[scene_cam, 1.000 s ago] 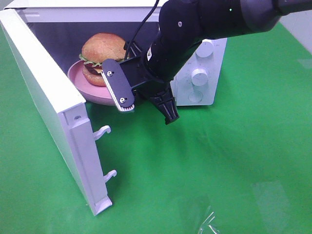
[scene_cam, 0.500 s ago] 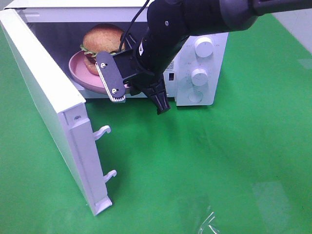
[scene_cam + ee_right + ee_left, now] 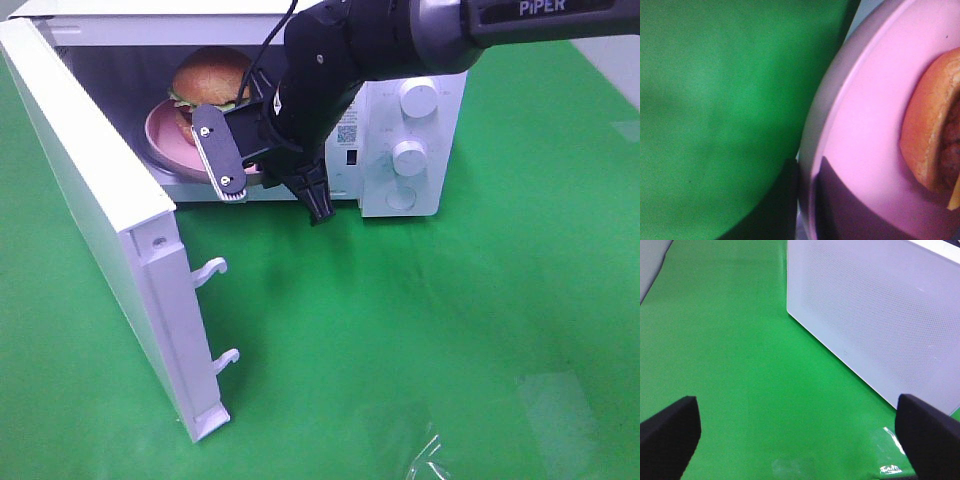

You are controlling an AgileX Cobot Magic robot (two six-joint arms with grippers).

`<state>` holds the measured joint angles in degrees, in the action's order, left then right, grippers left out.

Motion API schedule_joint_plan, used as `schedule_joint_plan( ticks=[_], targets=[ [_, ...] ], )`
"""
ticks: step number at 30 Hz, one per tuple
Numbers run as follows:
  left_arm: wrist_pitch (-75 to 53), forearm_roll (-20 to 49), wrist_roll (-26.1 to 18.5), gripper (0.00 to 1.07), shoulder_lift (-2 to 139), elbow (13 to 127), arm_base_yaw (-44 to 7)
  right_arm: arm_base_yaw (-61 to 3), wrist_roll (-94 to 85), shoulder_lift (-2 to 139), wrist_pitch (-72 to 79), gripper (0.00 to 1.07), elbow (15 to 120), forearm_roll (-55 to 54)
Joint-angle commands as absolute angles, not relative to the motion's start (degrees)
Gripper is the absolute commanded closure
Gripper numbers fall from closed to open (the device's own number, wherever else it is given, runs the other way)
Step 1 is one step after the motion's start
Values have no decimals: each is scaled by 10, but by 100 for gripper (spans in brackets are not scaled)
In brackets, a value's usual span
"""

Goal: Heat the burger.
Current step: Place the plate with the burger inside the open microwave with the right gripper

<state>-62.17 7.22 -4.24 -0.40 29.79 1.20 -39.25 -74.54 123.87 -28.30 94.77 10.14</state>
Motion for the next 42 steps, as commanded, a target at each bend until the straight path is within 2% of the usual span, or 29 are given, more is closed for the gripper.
schedule_joint_plan(
  ticks=[1,28,35,42],
  targets=[
    [-614,73,-42,9,-13,296,9,-384,-743,1235,-241,107,963,113],
    [-614,73,-42,9,-13,296,9,-375,-736,1330,-241,106,1087,110],
    [-614,73,-42,9,-13,296,9,-375,-736,1333,-234,102,1088,109],
    [-614,73,-42,9,-13,296,9,-375,-736,1333,-234,92,1088,94]
  ],
)
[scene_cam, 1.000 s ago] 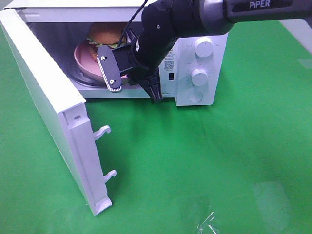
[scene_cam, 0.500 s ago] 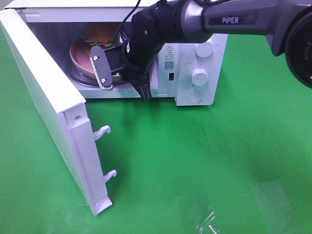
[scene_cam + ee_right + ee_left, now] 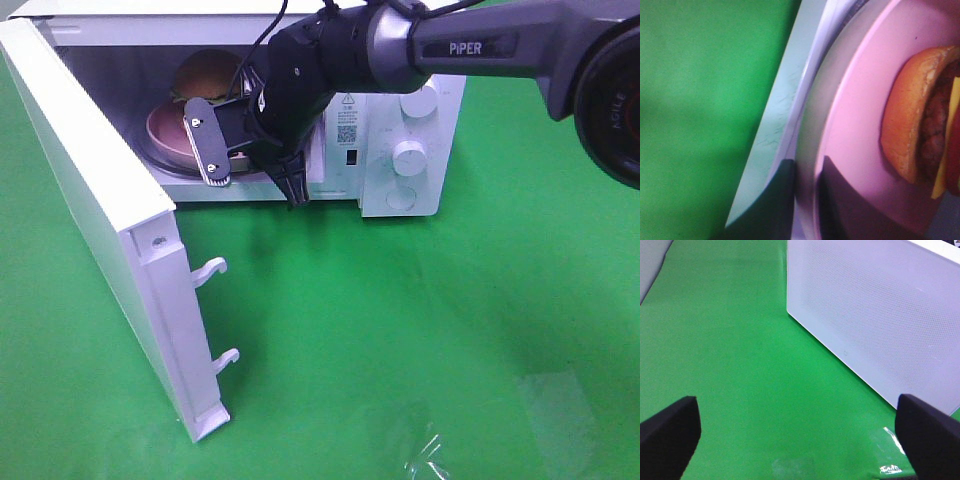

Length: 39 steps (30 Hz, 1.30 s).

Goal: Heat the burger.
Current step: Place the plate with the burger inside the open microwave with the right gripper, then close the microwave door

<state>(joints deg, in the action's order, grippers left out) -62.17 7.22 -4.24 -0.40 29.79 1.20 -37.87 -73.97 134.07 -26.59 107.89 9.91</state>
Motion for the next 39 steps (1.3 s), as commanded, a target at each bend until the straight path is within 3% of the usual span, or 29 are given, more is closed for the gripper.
schedule_joint_plan(
  ticks=[1,8,21,39],
  targets=[
    [-614,73,-42,9,-13,296,9,-375,-736,1333,-233,86,1087,94],
    [-614,73,-42,9,-13,296,9,-375,-736,1333,-234,70,1087,93],
    [-614,73,-42,9,-13,296,9,-379,-731,1326,-226,67,1076,68],
    [-614,73,-42,9,-13,296,9,-379,-722,1215,-152,43,879,67]
  ],
)
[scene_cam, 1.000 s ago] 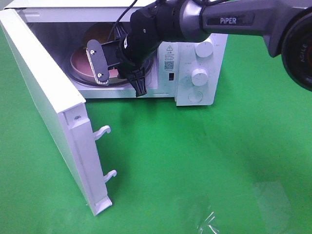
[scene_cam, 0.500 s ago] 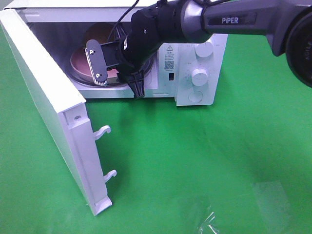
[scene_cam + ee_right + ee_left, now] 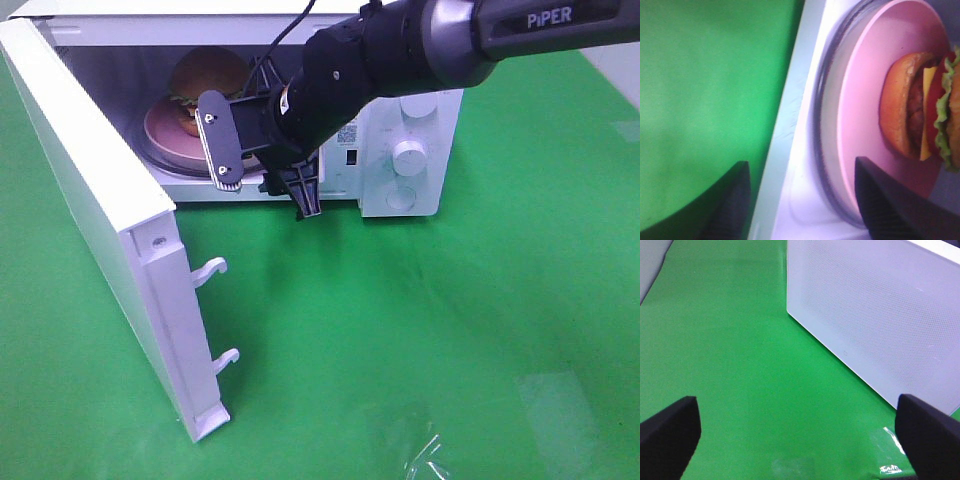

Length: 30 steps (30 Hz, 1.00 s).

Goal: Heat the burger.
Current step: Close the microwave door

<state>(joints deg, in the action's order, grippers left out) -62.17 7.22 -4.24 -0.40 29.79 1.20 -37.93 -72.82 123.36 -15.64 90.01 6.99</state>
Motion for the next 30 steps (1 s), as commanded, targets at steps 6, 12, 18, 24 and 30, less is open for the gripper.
schedule_joint_plan(
  ticks=[6,12,18,24,30],
  targets=[
    [-614,73,-42,9,-13,296,9,-379,-722,1175,-144,38,819,63],
    [-614,73,-42,9,-13,296,9,-379,-720,1136,-136,38,763,53],
    [-614,73,-42,9,-13,296,9,-379,-697,1072,-132,37,670,50],
    [-614,73,-42,9,-13,296,9,-379,-637,1025,-125,37,625,50],
    [-614,73,-42,9,-13,296,9,-379,-532,964,-123,37,576,50]
  ],
)
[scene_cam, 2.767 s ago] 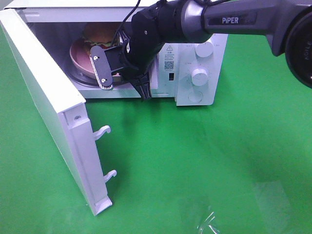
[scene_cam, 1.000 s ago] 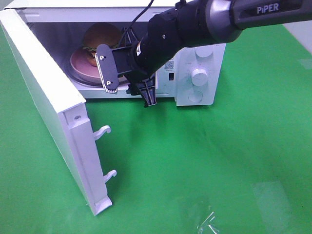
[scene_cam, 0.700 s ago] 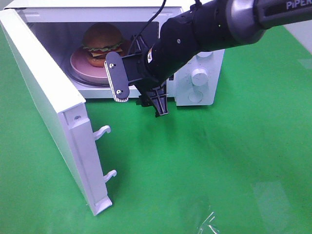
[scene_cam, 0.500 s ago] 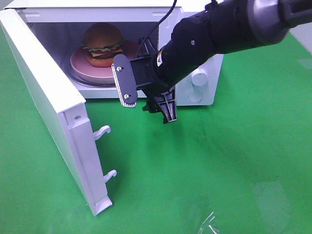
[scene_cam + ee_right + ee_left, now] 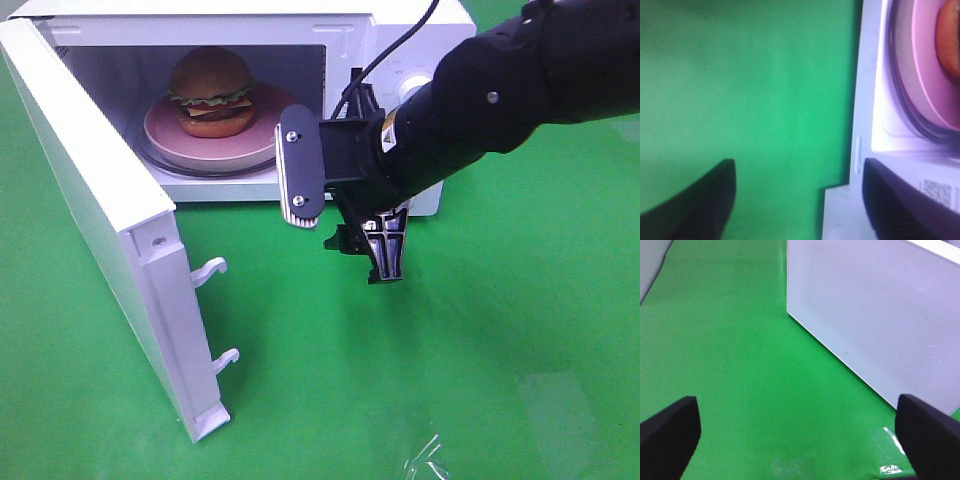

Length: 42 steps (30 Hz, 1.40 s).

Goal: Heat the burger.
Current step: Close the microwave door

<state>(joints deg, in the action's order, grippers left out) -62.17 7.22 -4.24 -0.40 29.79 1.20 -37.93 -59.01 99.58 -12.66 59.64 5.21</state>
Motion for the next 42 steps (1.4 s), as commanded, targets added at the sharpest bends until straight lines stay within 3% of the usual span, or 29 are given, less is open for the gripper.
schedule_joint_plan(
  ticks=[1,14,20,33,42],
  targets=[
    [-614,73,-42,9,-13,296,9,-379,-500,953,-123,37,568,50],
    [-614,73,-42,9,-13,296,9,-379,-117,819,-183,37,484,50],
    [-614,73,-42,9,-13,296,9,-379,5,759,-315,37,481,54],
    [-614,73,-42,9,-13,296,9,-379,32,634,-512,37,481,52],
    [-614,73,-42,9,-13,296,9,-379,60,528,-552,37,481,57]
  ],
)
